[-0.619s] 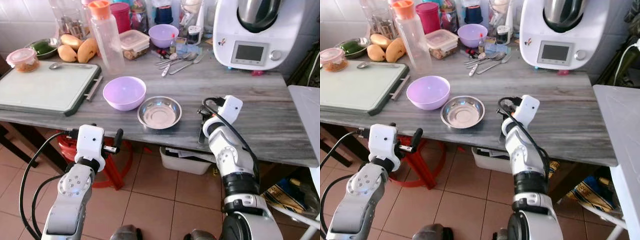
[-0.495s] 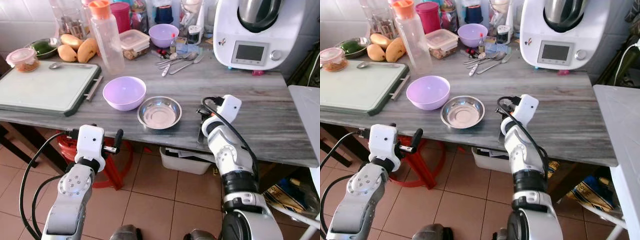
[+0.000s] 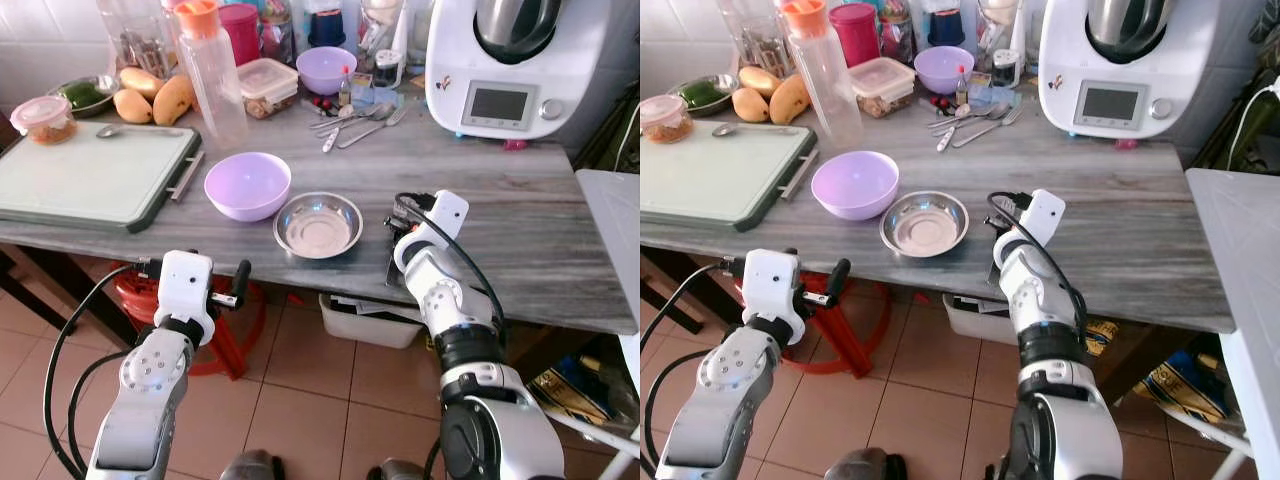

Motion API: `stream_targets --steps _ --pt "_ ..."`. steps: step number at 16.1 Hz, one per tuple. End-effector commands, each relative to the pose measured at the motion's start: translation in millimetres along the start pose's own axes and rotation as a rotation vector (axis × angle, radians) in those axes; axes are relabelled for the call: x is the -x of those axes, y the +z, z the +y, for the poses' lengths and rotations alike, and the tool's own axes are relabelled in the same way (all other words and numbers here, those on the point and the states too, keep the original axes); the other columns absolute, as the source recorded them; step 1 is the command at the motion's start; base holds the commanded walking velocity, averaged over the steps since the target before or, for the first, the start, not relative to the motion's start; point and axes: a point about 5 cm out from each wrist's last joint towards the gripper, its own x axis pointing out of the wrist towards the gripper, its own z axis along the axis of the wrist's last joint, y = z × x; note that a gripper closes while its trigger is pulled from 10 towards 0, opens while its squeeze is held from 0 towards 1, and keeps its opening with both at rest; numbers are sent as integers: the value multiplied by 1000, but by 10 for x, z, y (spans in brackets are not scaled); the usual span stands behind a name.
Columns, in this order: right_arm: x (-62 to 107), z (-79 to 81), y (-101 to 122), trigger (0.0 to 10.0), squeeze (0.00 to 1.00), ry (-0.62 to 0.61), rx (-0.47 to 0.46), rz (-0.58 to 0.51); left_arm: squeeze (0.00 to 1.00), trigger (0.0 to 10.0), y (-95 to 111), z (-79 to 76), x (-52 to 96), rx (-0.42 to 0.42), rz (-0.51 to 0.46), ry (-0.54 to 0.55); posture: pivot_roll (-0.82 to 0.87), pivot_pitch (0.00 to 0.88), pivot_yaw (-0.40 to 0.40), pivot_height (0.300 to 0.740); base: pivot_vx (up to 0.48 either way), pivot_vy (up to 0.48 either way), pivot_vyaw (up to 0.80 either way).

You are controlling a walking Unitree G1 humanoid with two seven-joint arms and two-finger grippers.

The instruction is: Setting the table

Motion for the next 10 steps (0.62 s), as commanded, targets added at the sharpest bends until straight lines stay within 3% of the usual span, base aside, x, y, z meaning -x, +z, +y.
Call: stream_targets --steps 1,10 --pt "-23 86 26 10000 0 8 -11 -7 0 10000 47 -11 -1 -6 -10 -11 51 28 58 740 0 0 0" --pt "-89 189 -20 10000 0 -15 3 27 0 10000 39 -43 -19 1 -3 -18 48 28 50 740 0 0 0"
